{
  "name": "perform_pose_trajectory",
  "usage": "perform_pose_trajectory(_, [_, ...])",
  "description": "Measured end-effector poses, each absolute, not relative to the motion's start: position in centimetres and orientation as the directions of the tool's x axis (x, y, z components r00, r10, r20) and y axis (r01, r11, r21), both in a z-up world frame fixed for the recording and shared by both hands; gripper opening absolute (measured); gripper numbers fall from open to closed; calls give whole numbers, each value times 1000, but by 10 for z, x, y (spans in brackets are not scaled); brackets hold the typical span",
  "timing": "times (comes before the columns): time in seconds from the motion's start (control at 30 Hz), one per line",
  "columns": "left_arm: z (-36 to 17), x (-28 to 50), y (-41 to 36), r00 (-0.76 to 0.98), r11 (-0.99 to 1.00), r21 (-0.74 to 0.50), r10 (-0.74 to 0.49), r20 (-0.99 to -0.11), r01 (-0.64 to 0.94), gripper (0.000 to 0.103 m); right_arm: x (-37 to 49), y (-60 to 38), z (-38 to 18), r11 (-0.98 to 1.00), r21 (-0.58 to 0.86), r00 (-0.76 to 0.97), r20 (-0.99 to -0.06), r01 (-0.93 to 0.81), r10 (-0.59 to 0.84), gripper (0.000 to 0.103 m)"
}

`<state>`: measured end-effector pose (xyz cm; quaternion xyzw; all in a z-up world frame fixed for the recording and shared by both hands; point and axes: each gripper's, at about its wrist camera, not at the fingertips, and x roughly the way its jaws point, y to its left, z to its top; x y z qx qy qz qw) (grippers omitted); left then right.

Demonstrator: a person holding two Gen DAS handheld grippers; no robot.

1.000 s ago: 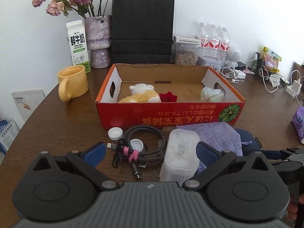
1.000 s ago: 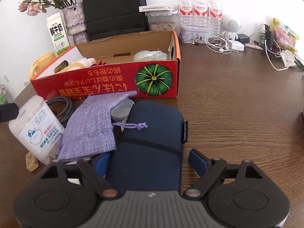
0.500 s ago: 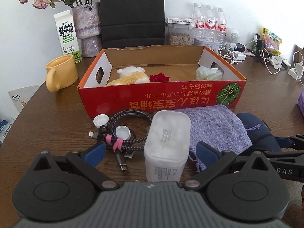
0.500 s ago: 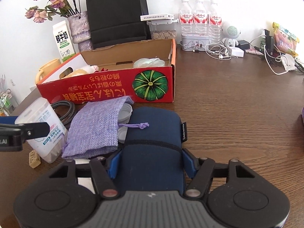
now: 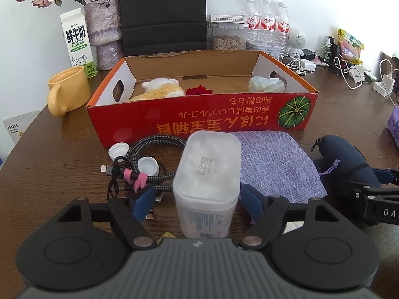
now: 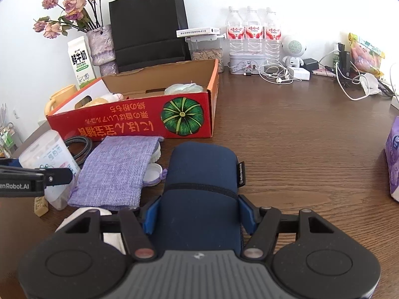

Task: Organize objects
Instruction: 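Grasp the navy blue case with the right tool while the left tool grasps the white plastic container, then lower the white container and navy case into the box and open both tools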

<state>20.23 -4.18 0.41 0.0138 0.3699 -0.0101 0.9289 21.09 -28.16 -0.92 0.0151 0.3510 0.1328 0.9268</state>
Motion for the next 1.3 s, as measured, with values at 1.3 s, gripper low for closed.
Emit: perform_pose_trajectory(1.3, [74, 271, -19, 890, 995, -101, -29, -455, -20, 41, 295, -204, 64, 916, 52, 851, -352, -398, 390, 62])
